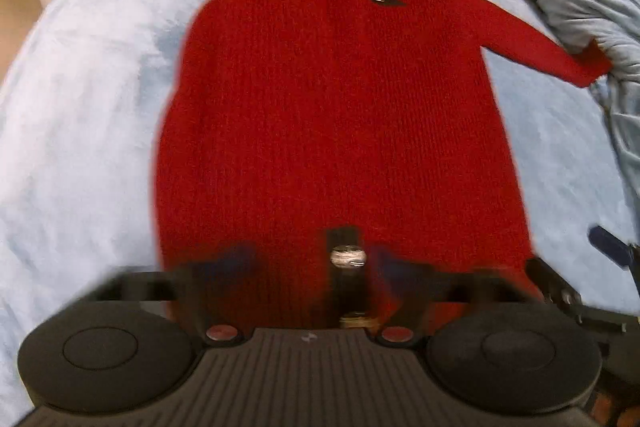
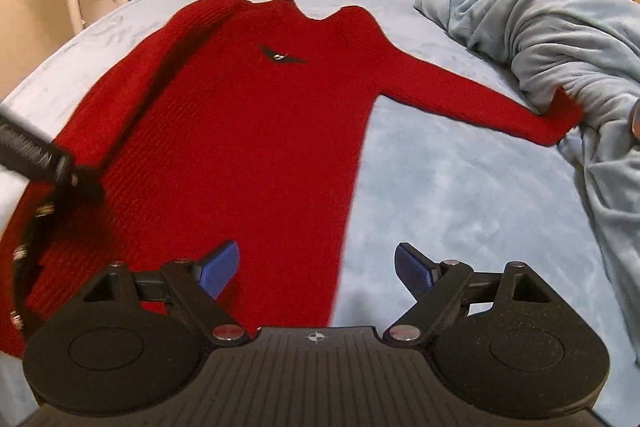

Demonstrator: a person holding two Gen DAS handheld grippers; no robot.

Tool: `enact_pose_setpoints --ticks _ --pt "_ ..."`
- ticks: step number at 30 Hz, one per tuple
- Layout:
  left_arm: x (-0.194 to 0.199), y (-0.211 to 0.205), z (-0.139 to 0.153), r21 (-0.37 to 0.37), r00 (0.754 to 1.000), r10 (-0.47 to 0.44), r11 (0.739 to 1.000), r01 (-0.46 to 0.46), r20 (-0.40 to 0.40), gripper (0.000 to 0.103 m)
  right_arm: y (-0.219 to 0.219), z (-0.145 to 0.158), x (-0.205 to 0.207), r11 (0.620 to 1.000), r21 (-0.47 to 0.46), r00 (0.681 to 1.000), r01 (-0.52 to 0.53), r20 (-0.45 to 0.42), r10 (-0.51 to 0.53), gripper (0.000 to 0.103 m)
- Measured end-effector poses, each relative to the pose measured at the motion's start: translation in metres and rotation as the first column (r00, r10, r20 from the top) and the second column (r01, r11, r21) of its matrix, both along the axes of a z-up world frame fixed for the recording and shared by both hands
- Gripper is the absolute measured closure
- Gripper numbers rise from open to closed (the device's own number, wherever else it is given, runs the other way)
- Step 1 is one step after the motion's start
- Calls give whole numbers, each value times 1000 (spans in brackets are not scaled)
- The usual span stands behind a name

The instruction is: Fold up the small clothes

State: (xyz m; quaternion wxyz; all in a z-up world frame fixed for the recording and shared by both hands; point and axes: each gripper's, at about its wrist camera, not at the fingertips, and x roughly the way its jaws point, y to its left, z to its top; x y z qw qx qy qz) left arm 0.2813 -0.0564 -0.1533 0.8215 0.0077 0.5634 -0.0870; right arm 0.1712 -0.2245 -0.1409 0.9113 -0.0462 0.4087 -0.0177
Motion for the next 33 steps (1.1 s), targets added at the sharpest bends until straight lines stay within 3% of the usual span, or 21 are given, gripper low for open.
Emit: enact_pose_setpoints --ticks 2,4,6,8,9,10,12,13,14,16,17,18,21,24,27,33 --pt "5 26 12 -60 999 48 997 -49 -11 79 8 2 -7 1000 -4 1000 11 22 -11 17" --pt "13 61 28 -73 993 118 990 -118 -8 82 -9 3 -4 1000 -1 999 14 36 -14 17" --pt "23 97 50 -24 981 180 984 -179 74 84 -14 11 -4 1000 -9 999 19 51 -19 17" --pt "50 145 83 66 940 261 957 -282 221 85 -21 15 -2 999 -8 997 36 69 -35 17" --pt "70 171 98 108 901 317 926 -361 295 93 -26 16 -3 999 -5 996 47 75 -47 17" --pt "91 194 111 177 855 346 882 -437 385 93 -28 16 -2 998 1 996 57 76 -57 17" --pt "121 226 125 276 803 392 794 -541 449 92 -33 12 0 997 19 996 70 53 -71 17" --pt "128 237 130 257 784 419 782 -568 458 86 -34 10 1 996 29 996 80 46 -82 17" --pt "127 241 132 222 783 420 799 -559 459 77 -35 8 -1 995 47 995 87 37 -89 15" --pt "112 232 127 176 798 397 838 -517 454 13 -36 2 -5 995 61 996 85 12 -86 15" --pt "102 223 122 170 804 379 850 -498 459 6 -36 0 -8 995 59 997 77 2 -78 15" --pt "87 214 113 172 816 350 866 -469 460 6 -35 -4 -10 997 46 998 66 -11 -66 15" --pt "45 179 73 162 899 249 932 -323 359 6 -30 -10 -22 999 11 999 32 -40 -31 15" --pt "-3 146 42 118 945 175 970 -214 278 6 -22 -16 -36 999 39 998 -5 -59 7 15" --pt "-46 114 22 91 962 108 987 -134 251 6 -7 -25 -46 999 28 998 -35 -60 37 15" --pt "-104 79 -12 72 984 41 996 -54 176 6 12 -54 -44 992 -121 997 -30 -75 21 15"
